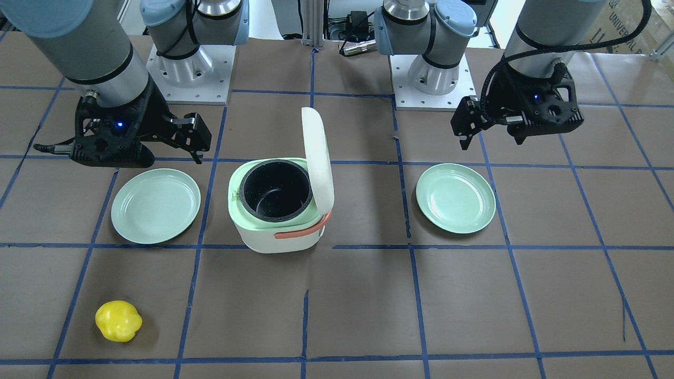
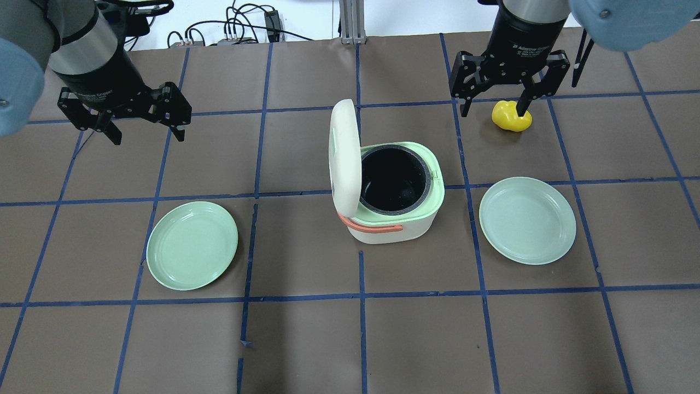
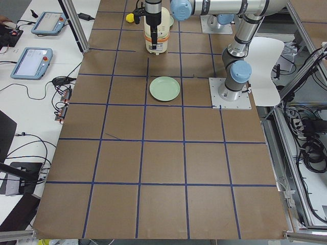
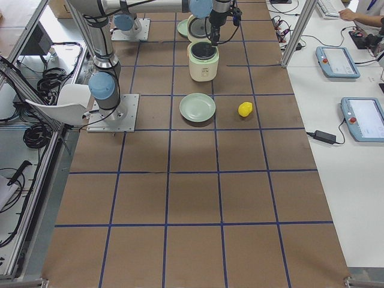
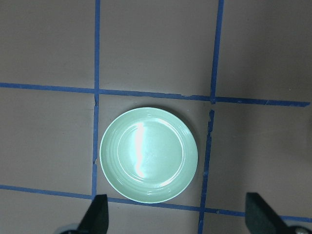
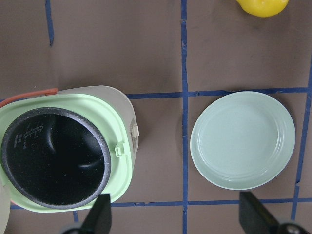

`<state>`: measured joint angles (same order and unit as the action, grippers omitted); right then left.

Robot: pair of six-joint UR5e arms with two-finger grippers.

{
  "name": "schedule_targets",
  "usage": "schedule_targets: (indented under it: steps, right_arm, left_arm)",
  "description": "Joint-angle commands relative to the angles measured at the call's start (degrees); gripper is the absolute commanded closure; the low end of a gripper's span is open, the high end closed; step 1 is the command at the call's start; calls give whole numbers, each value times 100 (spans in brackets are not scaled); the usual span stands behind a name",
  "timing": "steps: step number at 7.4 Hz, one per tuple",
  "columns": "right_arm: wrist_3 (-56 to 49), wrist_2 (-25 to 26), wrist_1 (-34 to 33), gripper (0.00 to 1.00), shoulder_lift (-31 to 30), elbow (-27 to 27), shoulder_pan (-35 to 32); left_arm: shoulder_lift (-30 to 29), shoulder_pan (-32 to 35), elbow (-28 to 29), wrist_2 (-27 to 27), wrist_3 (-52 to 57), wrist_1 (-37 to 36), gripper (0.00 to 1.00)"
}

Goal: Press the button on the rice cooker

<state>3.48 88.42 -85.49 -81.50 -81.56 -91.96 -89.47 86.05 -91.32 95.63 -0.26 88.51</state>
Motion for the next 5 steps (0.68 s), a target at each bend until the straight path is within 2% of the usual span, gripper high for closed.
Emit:
schedule_targets:
  steps: [1, 5]
  right_arm:
    - [-57, 17, -47, 0, 38, -9, 29]
    - [-58, -26, -274, 0, 29, 8, 38]
  left_arm:
    - [0, 0, 0, 0, 0, 0, 0]
    - [0, 0, 0, 0, 0, 0, 0]
